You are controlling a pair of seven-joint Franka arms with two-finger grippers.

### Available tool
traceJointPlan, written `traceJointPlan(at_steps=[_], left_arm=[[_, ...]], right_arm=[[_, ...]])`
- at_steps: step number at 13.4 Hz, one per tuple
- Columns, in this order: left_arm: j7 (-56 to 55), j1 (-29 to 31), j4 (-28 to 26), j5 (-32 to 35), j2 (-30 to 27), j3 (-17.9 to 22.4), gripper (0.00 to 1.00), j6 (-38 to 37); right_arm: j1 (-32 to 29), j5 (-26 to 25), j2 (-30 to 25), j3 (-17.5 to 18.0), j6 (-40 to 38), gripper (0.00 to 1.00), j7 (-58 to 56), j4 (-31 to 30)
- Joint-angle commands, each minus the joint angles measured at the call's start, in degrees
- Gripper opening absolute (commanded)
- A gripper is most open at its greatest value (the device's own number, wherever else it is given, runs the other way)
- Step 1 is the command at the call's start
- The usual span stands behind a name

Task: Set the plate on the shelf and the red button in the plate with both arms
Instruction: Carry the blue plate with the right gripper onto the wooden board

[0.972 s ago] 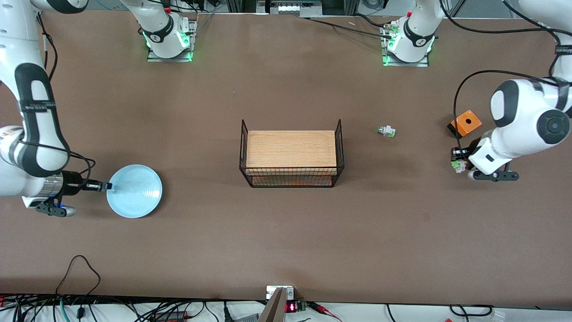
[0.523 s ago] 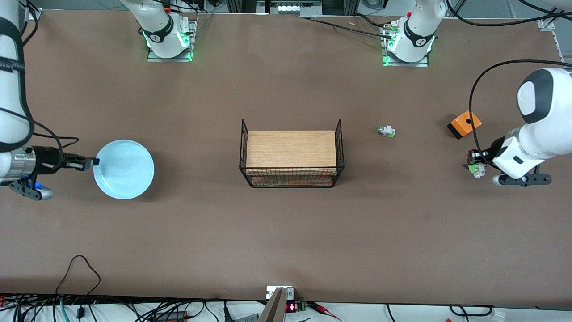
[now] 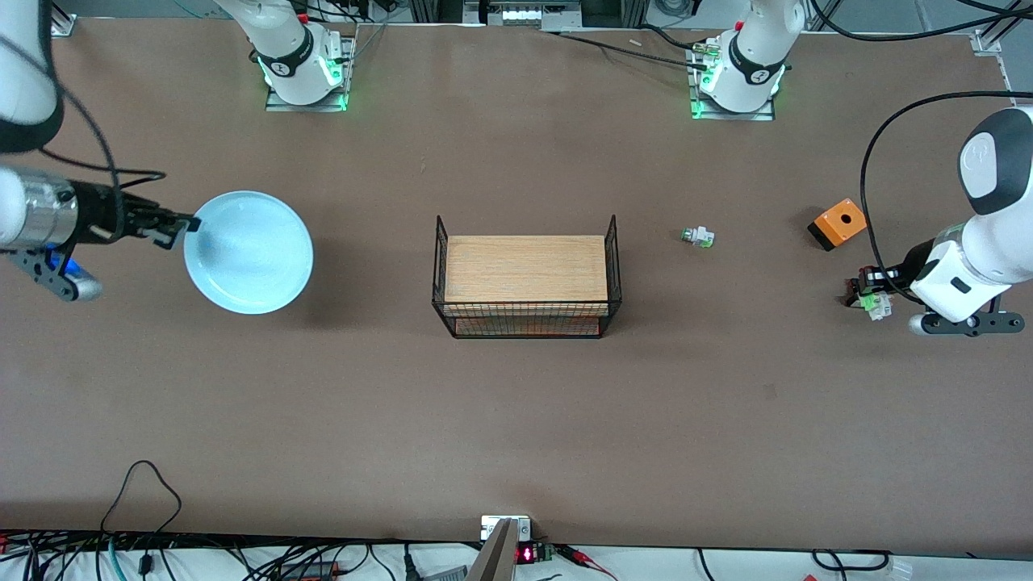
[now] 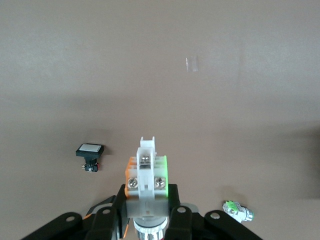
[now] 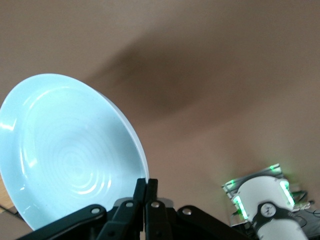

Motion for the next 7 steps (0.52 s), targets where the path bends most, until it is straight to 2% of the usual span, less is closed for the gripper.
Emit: traceJointPlan(at_steps=[1, 4, 7], left_arm=[[-2.2, -0.3, 2.3, 0.5, 0.5, -1.3, 0.02, -3.3], [-3.6, -0.7, 5.7, 0.4, 0.8, -2.8, 0.02, -6.9], [-5.2, -1.4, 6.4, 0.4, 0.6, -3.3, 0.02, -8.6]], right_arm=[[4.7, 2.0, -1.5, -0.4, -0.3, 0.0, 8.1, -1.0], [10.1, 2.1, -2.0, -0.4, 0.5, 0.0, 16.5, -1.0], [16.2, 2.0, -2.0, -0.5, 3.3, 0.0, 22.8, -0.9]])
